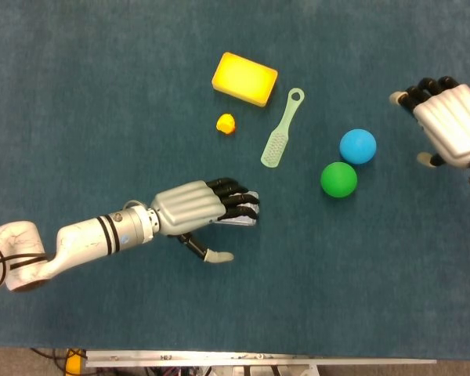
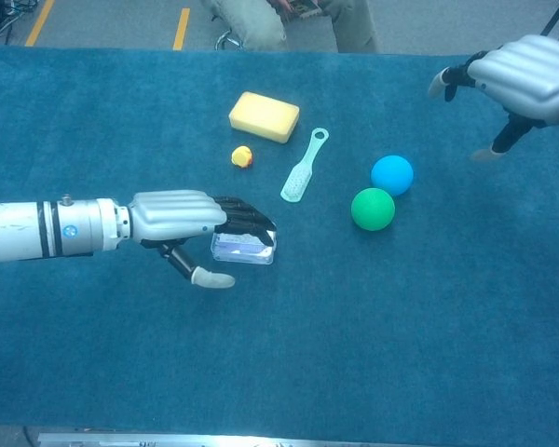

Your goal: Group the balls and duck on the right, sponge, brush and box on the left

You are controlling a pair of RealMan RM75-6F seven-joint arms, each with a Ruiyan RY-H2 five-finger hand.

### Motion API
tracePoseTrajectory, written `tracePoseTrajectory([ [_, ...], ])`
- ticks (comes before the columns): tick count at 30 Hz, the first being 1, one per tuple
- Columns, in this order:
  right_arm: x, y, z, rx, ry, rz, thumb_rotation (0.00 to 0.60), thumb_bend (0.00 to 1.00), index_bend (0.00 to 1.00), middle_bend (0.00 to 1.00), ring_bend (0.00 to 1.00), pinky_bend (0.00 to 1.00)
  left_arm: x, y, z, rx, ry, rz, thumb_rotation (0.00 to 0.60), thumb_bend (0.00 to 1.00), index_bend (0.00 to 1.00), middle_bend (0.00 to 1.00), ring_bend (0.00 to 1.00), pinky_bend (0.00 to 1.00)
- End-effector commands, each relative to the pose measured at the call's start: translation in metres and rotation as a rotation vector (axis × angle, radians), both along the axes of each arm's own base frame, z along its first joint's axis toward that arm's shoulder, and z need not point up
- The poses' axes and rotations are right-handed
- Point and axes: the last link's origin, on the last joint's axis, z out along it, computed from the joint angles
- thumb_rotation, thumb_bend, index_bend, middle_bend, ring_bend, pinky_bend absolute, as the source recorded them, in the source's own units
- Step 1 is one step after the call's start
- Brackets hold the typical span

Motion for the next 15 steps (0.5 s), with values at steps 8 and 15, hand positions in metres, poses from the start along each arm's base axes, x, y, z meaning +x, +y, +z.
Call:
tracePoseTrajectory([
  [8,-0.0015,0.0001,-0.0011,-0.002,-0.005,-0.005,0.600,0.04,0.25,0.33,0.24,0.29,0.0004,-0.0017,-0.0053,-0.010,0.007,0.011,0.141,0.25,0.12,0.06,0.00,0.00],
  [15,-0.0027,0.0009,-0.0004,-0.003,-0.007,-0.009,0.600,0.04,0.25,0.33,0.24,0.29,0.0001,-0.0025,-0.0070,-0.005,0.015,0.009,0.138,0.25,0.12,0.07,0.00,0.00],
])
